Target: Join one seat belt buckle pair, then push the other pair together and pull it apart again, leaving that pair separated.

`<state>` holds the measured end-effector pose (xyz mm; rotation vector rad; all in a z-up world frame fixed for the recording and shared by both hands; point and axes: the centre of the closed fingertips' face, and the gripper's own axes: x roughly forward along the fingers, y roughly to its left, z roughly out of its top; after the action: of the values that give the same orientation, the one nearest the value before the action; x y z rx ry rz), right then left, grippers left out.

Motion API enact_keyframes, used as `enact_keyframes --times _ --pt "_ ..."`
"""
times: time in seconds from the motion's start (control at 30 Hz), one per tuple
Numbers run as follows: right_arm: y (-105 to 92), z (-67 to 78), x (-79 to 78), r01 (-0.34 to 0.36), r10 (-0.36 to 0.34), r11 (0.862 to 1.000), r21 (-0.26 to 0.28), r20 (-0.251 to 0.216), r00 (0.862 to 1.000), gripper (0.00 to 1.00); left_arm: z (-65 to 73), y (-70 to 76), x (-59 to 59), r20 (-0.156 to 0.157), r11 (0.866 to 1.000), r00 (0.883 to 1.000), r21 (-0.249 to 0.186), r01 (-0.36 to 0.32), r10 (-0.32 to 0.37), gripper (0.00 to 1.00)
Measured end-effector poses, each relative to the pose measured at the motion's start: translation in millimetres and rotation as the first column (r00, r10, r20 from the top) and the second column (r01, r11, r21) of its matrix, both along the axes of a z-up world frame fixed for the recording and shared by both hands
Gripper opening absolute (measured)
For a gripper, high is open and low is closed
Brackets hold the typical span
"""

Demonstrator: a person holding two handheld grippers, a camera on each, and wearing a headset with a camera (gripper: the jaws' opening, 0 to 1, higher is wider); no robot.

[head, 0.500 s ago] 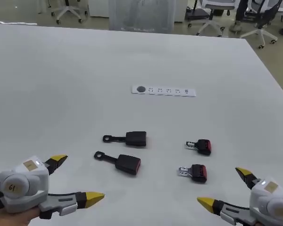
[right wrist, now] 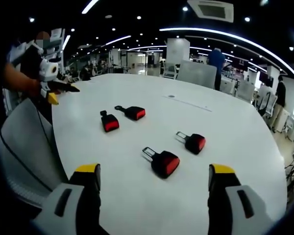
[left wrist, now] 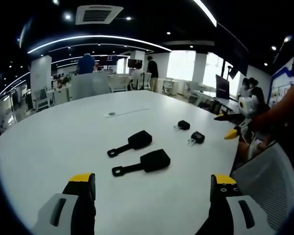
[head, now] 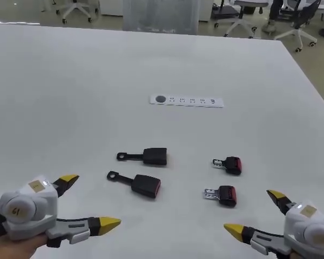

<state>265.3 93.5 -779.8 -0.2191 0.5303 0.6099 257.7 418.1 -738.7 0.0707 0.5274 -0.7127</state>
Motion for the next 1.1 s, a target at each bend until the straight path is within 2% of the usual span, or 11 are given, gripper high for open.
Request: enact_keyframes --times 0.47,1.1 --pt "0.9 -2.4 7.9 -0.016 0.016 1.0 0.011 -0.016 1.0 0.93 -4.4 -4.3 6.6 -0.016 1.0 1.0 0.002 0.019 -0.019 0.99" --pt "13.1 -14.2 23.8 -0.052 0.053 0.999 0.015 -0.043 0.998 0.92 -14.3 -11.4 25.2 -0.035 0.999 0.999 0.011 0.041 -0.04 0.98"
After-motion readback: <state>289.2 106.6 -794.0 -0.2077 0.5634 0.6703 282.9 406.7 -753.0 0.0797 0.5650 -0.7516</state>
